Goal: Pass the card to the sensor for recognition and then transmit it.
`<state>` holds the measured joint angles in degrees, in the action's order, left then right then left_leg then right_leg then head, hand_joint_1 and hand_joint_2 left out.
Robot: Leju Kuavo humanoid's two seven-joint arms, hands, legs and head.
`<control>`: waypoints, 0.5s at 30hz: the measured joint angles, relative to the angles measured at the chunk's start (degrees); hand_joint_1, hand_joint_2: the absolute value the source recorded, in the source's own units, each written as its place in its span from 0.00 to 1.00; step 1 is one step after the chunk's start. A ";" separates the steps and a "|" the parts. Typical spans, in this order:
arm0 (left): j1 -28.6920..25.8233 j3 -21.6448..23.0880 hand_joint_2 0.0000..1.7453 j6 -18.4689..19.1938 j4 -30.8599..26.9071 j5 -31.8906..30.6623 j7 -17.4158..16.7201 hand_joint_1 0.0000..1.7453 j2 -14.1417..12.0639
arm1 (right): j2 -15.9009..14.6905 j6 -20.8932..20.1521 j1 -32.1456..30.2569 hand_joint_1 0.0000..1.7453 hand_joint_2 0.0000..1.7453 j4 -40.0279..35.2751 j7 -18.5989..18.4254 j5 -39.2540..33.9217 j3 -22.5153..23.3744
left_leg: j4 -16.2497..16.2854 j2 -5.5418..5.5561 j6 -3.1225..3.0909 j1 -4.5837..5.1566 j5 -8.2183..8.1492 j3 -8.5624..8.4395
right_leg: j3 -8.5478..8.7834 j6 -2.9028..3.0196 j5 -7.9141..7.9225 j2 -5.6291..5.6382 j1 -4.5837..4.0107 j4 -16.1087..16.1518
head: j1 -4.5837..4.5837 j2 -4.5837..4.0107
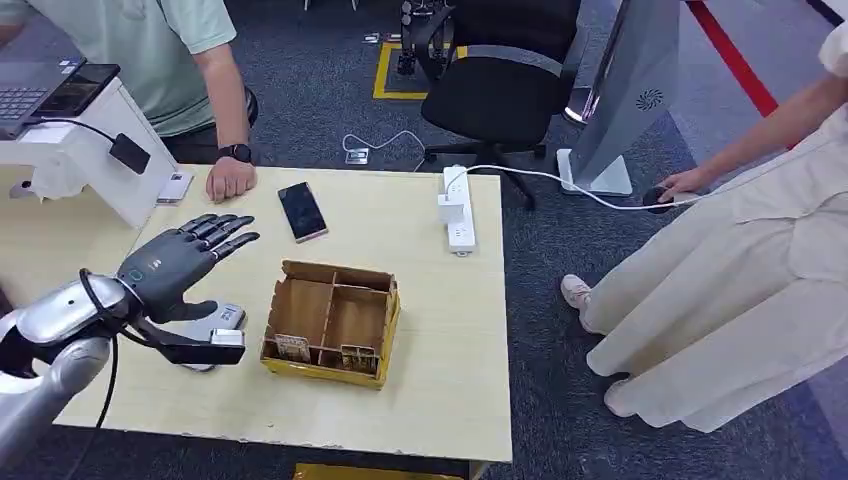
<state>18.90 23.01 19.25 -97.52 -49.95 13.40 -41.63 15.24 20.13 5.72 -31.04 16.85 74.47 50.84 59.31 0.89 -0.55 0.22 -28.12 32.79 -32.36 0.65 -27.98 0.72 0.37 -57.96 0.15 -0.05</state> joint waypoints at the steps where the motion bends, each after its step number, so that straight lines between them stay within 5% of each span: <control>1: 0.45 0.13 1.00 1.08 -0.09 1.28 0.05 0.00 -0.60 | -0.05 0.11 0.06 0.00 1.00 0.05 0.02 0.13 0.02 | 0.00 0.00 0.00 -0.02 0.00 0.00 | -0.01 0.00 0.00 0.00 -0.01 0.00 | -0.02 0.00; 10: 7.01 3.79 1.00 4.97 -0.09 8.73 -0.65 0.00 -3.59 | -0.46 0.29 0.94 0.00 1.00 0.83 0.02 -0.07 0.00 | 0.01 -0.02 0.02 -0.09 0.02 0.00 | 0.00 0.01 0.02 0.02 0.00 0.01 | -0.04 0.00; 15: 8.57 6.87 1.00 2.58 -0.09 10.92 -1.49 0.00 -3.00 | -0.55 0.35 1.30 0.00 1.00 1.53 -0.04 -0.07 -0.50 | 0.01 -0.02 0.02 -0.08 0.01 0.00 | -0.01 0.01 0.02 0.04 0.01 0.02 | -0.04 0.00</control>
<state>27.47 29.88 21.83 -97.61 -39.04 11.91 -44.63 14.69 20.48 7.02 -29.51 16.81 74.40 50.34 59.32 0.87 -0.53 0.14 -28.11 32.79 -32.37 0.66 -27.96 0.76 0.37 -57.94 0.11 -0.04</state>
